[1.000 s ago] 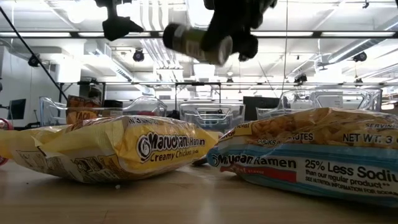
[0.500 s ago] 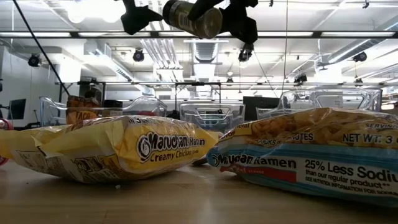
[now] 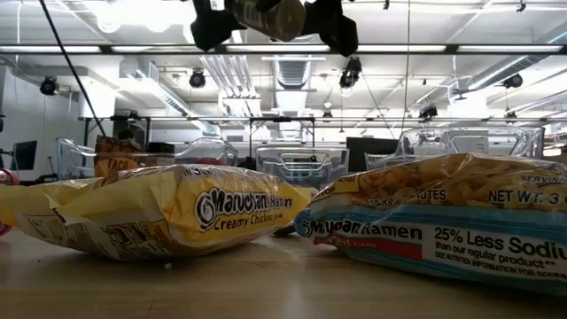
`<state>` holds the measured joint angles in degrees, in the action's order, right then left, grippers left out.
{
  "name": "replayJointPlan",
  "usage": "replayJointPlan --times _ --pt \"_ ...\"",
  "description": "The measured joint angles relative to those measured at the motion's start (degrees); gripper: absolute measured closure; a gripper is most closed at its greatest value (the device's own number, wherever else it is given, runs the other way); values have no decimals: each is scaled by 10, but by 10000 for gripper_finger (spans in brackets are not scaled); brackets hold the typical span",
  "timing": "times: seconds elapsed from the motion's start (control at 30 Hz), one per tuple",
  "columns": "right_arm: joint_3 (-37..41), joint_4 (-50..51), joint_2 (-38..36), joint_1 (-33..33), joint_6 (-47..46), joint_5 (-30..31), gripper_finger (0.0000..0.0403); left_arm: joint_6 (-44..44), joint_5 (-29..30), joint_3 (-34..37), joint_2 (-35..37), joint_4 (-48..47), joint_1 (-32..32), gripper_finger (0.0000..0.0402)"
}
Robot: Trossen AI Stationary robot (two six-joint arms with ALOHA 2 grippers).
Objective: Pick & Place Food Item
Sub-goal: Put the green seasoning bottle into the left transparent bin
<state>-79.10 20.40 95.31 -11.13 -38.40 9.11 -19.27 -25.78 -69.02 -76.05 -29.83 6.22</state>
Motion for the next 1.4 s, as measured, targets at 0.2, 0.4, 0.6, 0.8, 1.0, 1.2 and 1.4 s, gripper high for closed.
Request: replayJointPlan --times 0.2,0.4,0.6,0.8,1.0,1.2,1.4 --pt "0 -5 0 0 11 0 239 0 -9 -9 -21 5 -2 30" --pt "0 -28 0 0 26 -1 239 0 -34 -9 -30 14 -2 30" --pt "0 -28 0 -3 43 -13 239 13 -64 -8 -30 20 -2 30" --pt "0 -31 0 -7 54 -19 239 18 -86 -8 -29 24 -2 57" --pt "0 -36 0 -8 62 -24 239 41 -94 -7 -29 23 -2 143" --pt "0 -43 0 -10 63 -35 239 43 -99 -7 -29 23 -2 191" --pt "0 -45 0 -11 66 -35 239 42 -100 -7 -29 24 -2 191"
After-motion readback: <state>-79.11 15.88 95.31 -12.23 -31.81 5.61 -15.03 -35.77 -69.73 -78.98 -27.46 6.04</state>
